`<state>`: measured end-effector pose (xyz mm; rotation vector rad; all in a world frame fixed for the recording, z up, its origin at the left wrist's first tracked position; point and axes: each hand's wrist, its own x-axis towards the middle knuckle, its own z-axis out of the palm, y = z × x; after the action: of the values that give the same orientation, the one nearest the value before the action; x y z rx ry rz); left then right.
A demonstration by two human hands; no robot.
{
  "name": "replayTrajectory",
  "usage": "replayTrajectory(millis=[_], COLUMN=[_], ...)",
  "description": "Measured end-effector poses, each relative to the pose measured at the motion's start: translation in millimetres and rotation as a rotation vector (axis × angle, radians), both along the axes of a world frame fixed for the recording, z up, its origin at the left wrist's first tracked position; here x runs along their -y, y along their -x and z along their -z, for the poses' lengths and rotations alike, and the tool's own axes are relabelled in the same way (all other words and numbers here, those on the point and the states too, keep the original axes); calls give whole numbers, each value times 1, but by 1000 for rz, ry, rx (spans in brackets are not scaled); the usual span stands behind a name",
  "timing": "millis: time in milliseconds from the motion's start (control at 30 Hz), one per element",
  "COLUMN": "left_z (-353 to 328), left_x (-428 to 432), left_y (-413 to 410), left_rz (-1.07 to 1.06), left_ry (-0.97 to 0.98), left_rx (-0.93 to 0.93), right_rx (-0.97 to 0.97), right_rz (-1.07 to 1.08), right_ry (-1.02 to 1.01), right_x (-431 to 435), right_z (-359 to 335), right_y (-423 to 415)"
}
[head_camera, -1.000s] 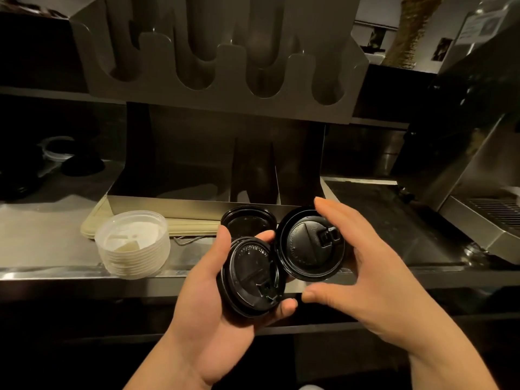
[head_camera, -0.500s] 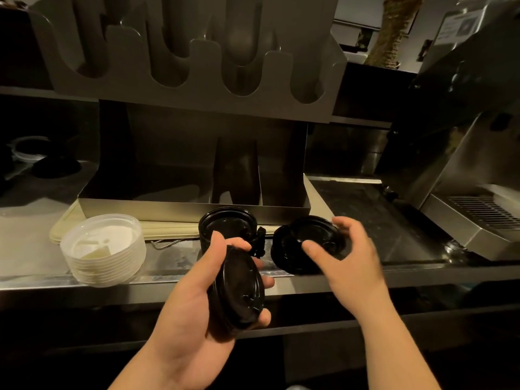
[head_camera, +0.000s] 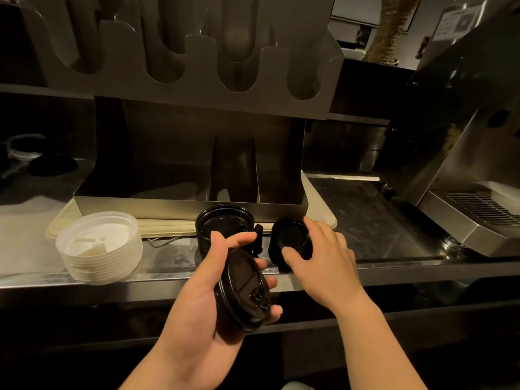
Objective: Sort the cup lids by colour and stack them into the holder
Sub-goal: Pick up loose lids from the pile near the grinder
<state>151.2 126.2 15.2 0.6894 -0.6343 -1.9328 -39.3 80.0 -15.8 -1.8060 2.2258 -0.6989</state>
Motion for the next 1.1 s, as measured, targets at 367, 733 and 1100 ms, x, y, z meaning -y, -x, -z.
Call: replayTrajectory(millis=[367,733,1100], left_z=[-26,-8,-8], left_x=[2,6,7], left_y=[5,27,31], left_rz=[-94,-525,-466], left_ry=[-48,33,37], left_rx=[5,331,340], right_rx=[191,434,210], right_rz=[-105,-559,-475], right_ry=[194,313,350], right_x=[-17,-64,-52], right_z=[-17,-42,-36], right_y=[-3,-21,-24])
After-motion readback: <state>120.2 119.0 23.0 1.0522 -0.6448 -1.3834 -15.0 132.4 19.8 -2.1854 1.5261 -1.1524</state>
